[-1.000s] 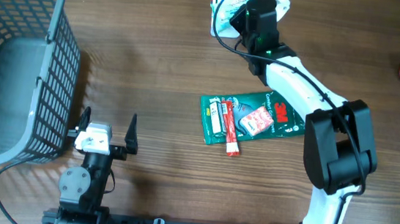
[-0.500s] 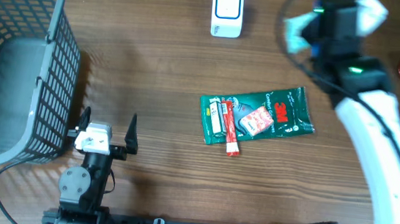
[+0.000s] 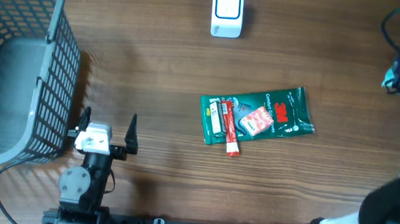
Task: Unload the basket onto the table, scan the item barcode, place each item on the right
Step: 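Carry the wipes pack to the right side and release it, then move the right gripper over the pile and grasp the orange-white packet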
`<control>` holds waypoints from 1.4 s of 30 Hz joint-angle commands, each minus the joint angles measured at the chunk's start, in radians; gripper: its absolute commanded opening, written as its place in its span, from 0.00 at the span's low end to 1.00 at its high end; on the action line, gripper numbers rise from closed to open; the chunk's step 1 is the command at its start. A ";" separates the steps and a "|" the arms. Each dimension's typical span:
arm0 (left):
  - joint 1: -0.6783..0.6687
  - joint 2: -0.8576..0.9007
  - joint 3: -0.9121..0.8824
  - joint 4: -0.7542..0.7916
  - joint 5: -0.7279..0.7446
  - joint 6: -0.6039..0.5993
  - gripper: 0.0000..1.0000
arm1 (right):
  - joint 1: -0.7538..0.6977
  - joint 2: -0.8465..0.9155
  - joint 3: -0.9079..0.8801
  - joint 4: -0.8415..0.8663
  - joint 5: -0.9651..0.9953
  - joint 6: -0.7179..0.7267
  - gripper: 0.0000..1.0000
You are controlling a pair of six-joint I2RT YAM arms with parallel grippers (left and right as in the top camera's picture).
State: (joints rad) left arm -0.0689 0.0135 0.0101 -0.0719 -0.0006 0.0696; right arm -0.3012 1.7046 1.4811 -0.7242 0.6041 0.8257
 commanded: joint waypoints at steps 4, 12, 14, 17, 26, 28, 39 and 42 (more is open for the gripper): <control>0.004 -0.009 -0.005 -0.003 0.015 -0.006 1.00 | -0.149 0.230 -0.004 -0.003 -0.055 0.012 0.05; 0.003 -0.009 -0.005 -0.003 0.015 -0.006 1.00 | -0.251 0.244 -0.002 0.121 -0.105 -0.065 0.38; 0.004 -0.009 -0.005 -0.003 0.015 -0.006 1.00 | -0.252 0.242 0.008 0.122 -0.105 -0.074 0.79; 0.004 -0.009 -0.005 -0.003 0.015 -0.006 1.00 | -0.249 0.224 0.014 0.116 -0.150 -0.084 1.00; 0.004 -0.009 -0.005 -0.003 0.015 -0.006 1.00 | -0.247 -0.039 0.014 -0.023 -0.729 -0.080 0.99; 0.004 -0.009 -0.005 -0.003 0.015 -0.006 1.00 | -0.245 -0.076 0.014 -0.076 -0.804 -0.047 1.00; 0.004 -0.009 -0.005 -0.003 0.015 -0.006 1.00 | 0.110 -0.115 0.002 -0.390 -0.894 -0.117 0.99; 0.004 -0.009 -0.005 -0.003 0.015 -0.006 1.00 | 0.275 -0.115 0.002 -0.368 -0.858 -0.180 0.99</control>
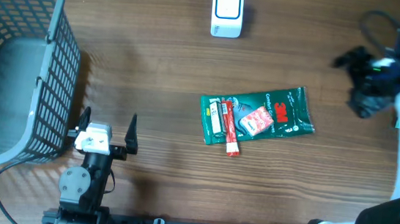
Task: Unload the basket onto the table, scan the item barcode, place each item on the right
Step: 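Move the right gripper over the pile and grasp the orange-white packet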
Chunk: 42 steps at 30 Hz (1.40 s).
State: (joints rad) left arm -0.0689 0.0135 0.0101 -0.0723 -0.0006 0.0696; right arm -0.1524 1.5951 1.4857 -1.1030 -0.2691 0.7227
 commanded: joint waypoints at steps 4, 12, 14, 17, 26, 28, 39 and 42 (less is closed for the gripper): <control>0.004 -0.009 -0.005 -0.003 0.015 -0.006 1.00 | 0.302 -0.006 -0.005 0.005 0.124 -0.077 1.00; 0.004 -0.009 -0.005 -0.003 0.015 -0.006 1.00 | 0.446 0.061 -0.007 -0.009 0.123 -0.115 1.00; 0.004 -0.009 -0.005 -0.003 0.015 -0.006 1.00 | 0.463 0.103 -0.007 -0.007 0.124 -0.158 1.00; 0.004 -0.009 -0.005 -0.003 0.015 -0.006 1.00 | 0.469 0.169 -0.007 -0.010 0.124 -0.204 0.98; 0.004 -0.009 -0.005 -0.003 0.015 -0.006 1.00 | 0.469 0.307 -0.007 -0.008 0.165 -0.212 0.81; 0.004 -0.009 -0.005 -0.003 0.015 -0.006 1.00 | 0.469 0.318 -0.007 -0.008 0.165 -0.179 0.79; 0.004 -0.009 -0.005 -0.003 0.015 -0.006 1.00 | 0.469 0.437 -0.007 0.023 0.087 -0.035 0.55; 0.004 -0.009 -0.005 -0.003 0.015 -0.006 1.00 | 0.469 0.439 -0.007 0.013 0.088 -0.010 0.55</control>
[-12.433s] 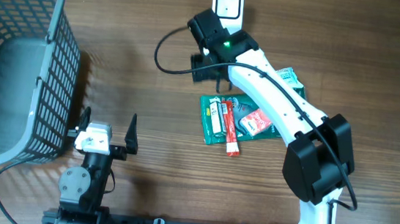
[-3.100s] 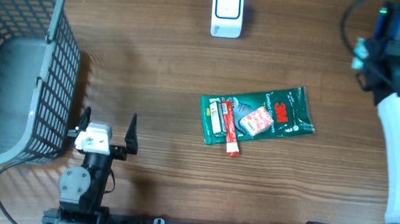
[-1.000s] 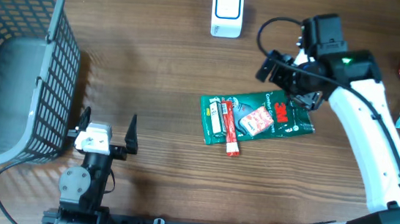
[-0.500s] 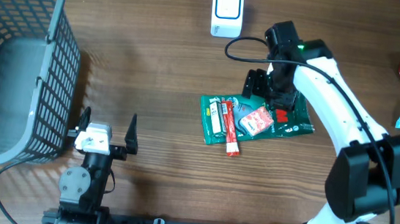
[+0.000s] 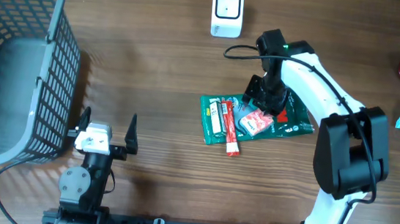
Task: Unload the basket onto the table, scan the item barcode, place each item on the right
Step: 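Move the right gripper over the pile and grasp the orange-white packet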
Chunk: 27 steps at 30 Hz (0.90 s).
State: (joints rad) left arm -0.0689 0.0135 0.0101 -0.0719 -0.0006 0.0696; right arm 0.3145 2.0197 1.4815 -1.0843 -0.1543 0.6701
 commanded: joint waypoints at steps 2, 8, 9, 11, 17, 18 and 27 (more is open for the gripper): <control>0.004 -0.009 -0.005 -0.003 0.015 -0.006 1.00 | 0.002 0.020 -0.003 -0.008 -0.026 0.044 0.55; 0.004 -0.009 -0.005 -0.003 0.015 -0.006 1.00 | 0.002 0.071 -0.010 -0.043 -0.026 0.048 0.50; 0.004 -0.009 -0.005 -0.003 0.015 -0.006 1.00 | 0.002 0.077 -0.016 -0.039 -0.022 0.049 0.46; 0.004 -0.009 -0.005 -0.003 0.015 -0.006 1.00 | 0.002 0.085 -0.028 -0.035 0.010 0.072 0.31; 0.004 -0.009 -0.005 -0.003 0.015 -0.006 1.00 | -0.003 0.079 0.004 -0.084 0.016 0.057 0.05; 0.004 -0.009 -0.005 -0.003 0.015 -0.006 1.00 | -0.004 0.074 0.023 -0.110 0.015 0.048 0.05; 0.004 -0.009 -0.005 -0.003 0.015 -0.006 1.00 | -0.004 -0.230 0.116 -0.107 -0.050 -0.255 0.05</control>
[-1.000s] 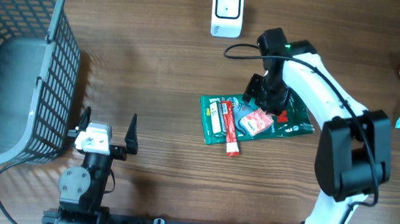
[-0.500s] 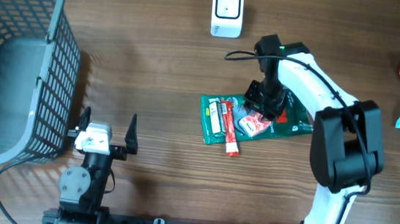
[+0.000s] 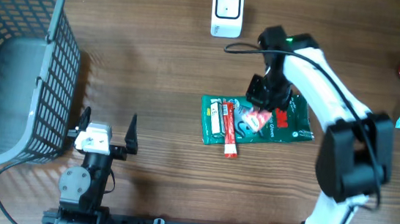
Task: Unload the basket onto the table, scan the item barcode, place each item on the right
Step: 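Move the right gripper over the pile and grasp the orange-white packet, then lift the orange-white packet and hold it up to the scanner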
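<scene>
A green 3M packet with red and white items in it lies flat mid-table. My right gripper is down on its upper middle, the black fingers hiding that part; how the jaws stand is hidden from above. The white barcode scanner stands at the far edge, above and left of the packet. Near the front left my left gripper rests open, with nothing between its fingers.
A tall grey wire basket fills the left side. At the right edge lie a red-capped bottle and a light blue packet. A black cable runs from the right arm toward the scanner.
The right gripper sits about where it was on the green packet. The packet has turned a little, its right end now lower. The left arm has not moved.
The right arm was first folded at the far right edge, then stretched inward at the upper right. Later its gripper was down on the green packet at mid-table. It stays there now, and the packet has shifted slightly. The left arm stayed parked open throughout.
</scene>
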`<control>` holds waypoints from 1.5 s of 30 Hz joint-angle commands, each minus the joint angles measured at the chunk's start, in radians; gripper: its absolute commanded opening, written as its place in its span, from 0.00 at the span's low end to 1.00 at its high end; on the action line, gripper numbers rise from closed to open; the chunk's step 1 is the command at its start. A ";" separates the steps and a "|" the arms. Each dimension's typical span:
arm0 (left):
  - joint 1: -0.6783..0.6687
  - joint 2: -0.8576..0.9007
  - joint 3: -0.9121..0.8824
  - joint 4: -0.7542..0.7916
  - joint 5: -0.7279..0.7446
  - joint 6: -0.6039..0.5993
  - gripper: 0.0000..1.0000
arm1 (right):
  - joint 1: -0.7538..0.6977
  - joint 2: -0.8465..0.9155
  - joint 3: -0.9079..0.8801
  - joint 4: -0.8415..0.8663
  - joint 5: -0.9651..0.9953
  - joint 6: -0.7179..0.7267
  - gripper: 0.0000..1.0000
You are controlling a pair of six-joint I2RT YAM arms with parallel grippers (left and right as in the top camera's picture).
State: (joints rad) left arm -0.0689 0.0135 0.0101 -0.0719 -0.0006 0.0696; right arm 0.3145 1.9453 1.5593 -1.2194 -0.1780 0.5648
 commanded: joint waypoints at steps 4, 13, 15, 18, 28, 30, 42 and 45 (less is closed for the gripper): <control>0.004 -0.009 -0.005 -0.003 0.015 -0.006 1.00 | -0.004 -0.302 0.037 0.025 -0.037 -0.288 0.05; 0.004 -0.009 -0.005 -0.003 0.015 -0.006 1.00 | -0.004 -0.399 0.035 -0.075 -0.319 -0.721 0.05; 0.003 -0.009 -0.005 -0.003 0.015 -0.006 1.00 | -0.004 -0.399 0.035 -0.088 -0.376 -0.789 0.05; 0.004 -0.009 -0.005 -0.003 0.015 -0.006 1.00 | -0.004 -0.399 0.035 -0.134 -0.454 -0.903 0.05; 0.003 -0.009 -0.005 -0.003 0.015 -0.006 1.00 | -0.003 -0.396 -0.057 0.002 0.019 -0.480 0.05; 0.004 -0.009 -0.005 -0.003 0.015 -0.006 1.00 | -0.003 -0.391 -0.123 0.037 0.162 -0.354 0.04; 0.004 -0.009 -0.005 -0.003 0.015 -0.006 1.00 | 0.081 -0.185 -0.333 0.262 0.211 -0.352 0.44; 0.004 -0.009 -0.005 -0.003 0.015 -0.006 1.00 | 0.081 -0.163 -0.333 0.263 0.187 -0.351 0.55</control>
State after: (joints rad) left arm -0.0689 0.0135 0.0101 -0.0719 -0.0006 0.0696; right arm 0.3904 1.7603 1.2316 -0.9596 0.0090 0.2050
